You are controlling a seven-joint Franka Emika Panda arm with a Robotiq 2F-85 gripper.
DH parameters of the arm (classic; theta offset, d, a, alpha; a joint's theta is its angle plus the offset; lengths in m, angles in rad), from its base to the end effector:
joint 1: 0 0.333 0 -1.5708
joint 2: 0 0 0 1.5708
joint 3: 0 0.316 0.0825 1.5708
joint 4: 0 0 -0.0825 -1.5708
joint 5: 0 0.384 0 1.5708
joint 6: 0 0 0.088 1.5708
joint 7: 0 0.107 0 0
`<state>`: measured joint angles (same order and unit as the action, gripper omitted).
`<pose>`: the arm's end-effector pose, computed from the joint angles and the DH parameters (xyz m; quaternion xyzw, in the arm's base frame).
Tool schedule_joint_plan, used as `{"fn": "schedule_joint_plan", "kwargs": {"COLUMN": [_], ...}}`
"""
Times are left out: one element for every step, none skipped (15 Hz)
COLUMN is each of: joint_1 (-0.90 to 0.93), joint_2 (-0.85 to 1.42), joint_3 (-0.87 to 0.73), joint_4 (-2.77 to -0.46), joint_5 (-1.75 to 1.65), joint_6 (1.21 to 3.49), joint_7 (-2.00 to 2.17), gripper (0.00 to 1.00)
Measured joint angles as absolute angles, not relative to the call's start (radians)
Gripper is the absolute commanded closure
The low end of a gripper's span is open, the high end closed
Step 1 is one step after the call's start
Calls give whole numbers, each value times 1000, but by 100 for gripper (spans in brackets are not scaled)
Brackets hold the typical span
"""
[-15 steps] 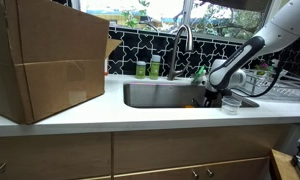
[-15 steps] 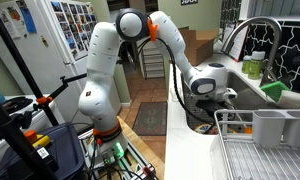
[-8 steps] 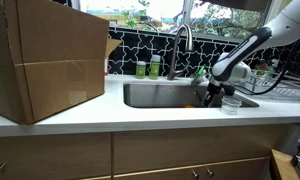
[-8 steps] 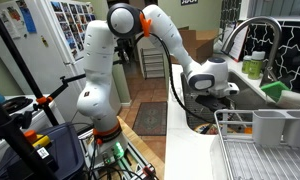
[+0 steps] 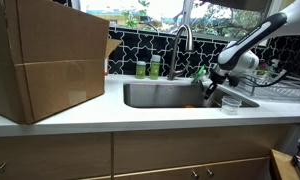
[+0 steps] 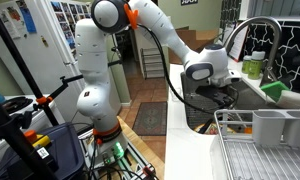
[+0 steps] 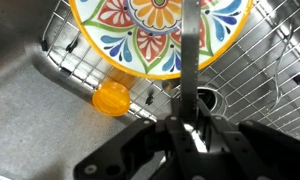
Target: Remove the black and silver serving spoon from the sink and put it in the drying rack
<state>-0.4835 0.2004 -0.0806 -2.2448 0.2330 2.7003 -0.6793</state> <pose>0.4734 -0.3082 0.3032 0.9896 -0.0392 0.1355 0.0296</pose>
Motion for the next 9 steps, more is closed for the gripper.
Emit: {"fn": "schedule_joint_plan", "kwargs": {"joint_1": [-479, -474, -466, -459, -455, -453, -452, -452, -452], "joint_2": [180, 160, 143, 130, 120, 115, 113, 113, 113], "joint_3": [-87, -95, -104, -111, -114, -115, -115, -115, -115], "joint_4": [-2252, -2259, -2265, -2270, -2275, -2280, -2283, -2284, -2285], "joint_5": [233, 232, 231, 231, 231, 231, 231, 231, 231], "joint_6": [2699, 2699, 2699, 2699, 2699, 2699, 2699, 2699, 2699], "joint_7": [-680, -680, -680, -680, -680, -680, -680, -680, -680], "gripper": [95, 81, 81, 81, 81, 81, 81, 81, 81]}}
